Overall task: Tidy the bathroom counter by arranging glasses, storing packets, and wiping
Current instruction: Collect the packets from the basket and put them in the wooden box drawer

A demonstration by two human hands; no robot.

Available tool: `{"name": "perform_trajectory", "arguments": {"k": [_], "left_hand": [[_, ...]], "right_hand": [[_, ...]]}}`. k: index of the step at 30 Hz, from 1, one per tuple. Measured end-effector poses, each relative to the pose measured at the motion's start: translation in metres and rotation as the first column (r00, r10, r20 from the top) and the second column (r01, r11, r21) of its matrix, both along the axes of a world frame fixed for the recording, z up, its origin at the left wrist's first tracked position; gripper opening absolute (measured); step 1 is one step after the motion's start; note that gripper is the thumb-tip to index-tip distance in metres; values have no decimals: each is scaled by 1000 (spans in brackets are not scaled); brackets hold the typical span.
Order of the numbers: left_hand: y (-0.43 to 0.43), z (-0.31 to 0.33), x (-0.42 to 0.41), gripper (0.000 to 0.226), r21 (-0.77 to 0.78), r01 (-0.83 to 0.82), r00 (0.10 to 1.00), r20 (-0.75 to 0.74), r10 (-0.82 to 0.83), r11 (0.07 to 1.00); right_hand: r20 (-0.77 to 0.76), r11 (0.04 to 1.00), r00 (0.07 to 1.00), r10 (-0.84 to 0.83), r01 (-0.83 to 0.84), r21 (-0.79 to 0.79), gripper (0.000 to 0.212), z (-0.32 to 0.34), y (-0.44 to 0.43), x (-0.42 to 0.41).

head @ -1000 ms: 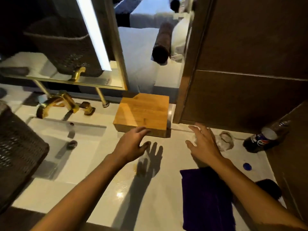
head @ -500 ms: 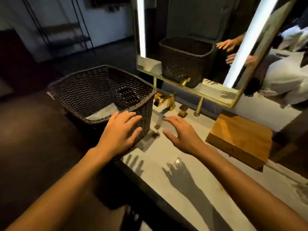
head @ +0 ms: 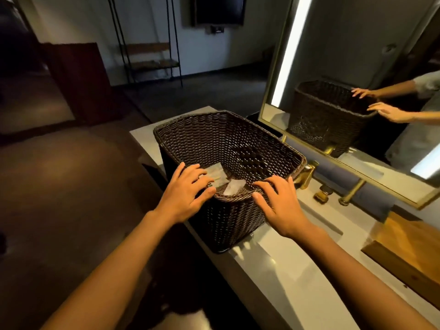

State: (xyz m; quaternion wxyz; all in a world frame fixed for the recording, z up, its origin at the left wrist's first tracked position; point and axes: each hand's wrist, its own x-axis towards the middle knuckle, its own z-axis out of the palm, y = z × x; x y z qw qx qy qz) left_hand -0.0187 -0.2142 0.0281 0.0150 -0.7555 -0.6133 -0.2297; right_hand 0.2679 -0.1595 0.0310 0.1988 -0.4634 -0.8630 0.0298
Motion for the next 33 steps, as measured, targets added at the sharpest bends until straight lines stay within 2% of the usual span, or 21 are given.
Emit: {"name": "perform_trajectory", "arguments": {"k": [4, 9, 12, 14, 16, 19, 21, 23, 25, 27, 28, 30, 33], "left_hand": [[18, -6, -22, 71, 22, -49, 996, 72, 47, 999], [37, -18, -45, 63, 61, -86, 991, 105, 80, 994], [45, -22, -55, 62, 99, -90, 991, 108, 79, 991], [49, -25, -57, 63, 135, -98, 989, 122, 82, 986], [51, -27, -56, 64, 161, -111, 986, 140, 88, 981], [51, -29, -53, 65, 169, -116, 981, 172, 87, 979], [52, -28, -52, 66, 157, -120, 977, 197, 88, 980], [51, -28, -52, 66, 143, -120, 973, 212, 88, 982], [51, -27, -50, 64, 137, -129, 969, 227, 96, 982], [50, -26, -47, 63, 131, -141, 961, 255, 104, 981], [50, -26, -46, 63, 129, -148, 957, 270, 109, 980], [50, -26, -42, 62, 135, -167, 946, 302, 120, 977], [53, -27, -36, 62, 162, -216, 925, 350, 148, 963]], "right_hand": [[25, 1000, 1000, 7, -7, 18, 50, 0, 1, -3], [56, 997, 998, 19, -15, -72, 48, 1, 5, 0], [207, 994, 977, 49, -27, -105, 55, 11, 7, 3], [338, 977, 934, 120, -52, -205, 54, 26, 14, 3], [402, 920, 878, 259, -98, -379, 54, 44, 29, 3], [302, 728, 825, 478, -179, -662, 61, 65, 64, -7], [231, 597, 814, 533, -169, -784, 67, 62, 94, -25], [230, 540, 813, 535, -119, -833, 72, 40, 124, -47], [317, 561, 774, 548, -59, -826, 75, 13, 151, -70], [454, 618, 658, 600, -21, -786, 67, -4, 174, -88], [493, 637, 599, 631, -37, -770, 56, -11, 185, -96], [526, 674, 542, 655, -105, -731, 42, -25, 203, -108], [627, 752, 449, 637, -180, -634, 50, -53, 229, -118]]}}
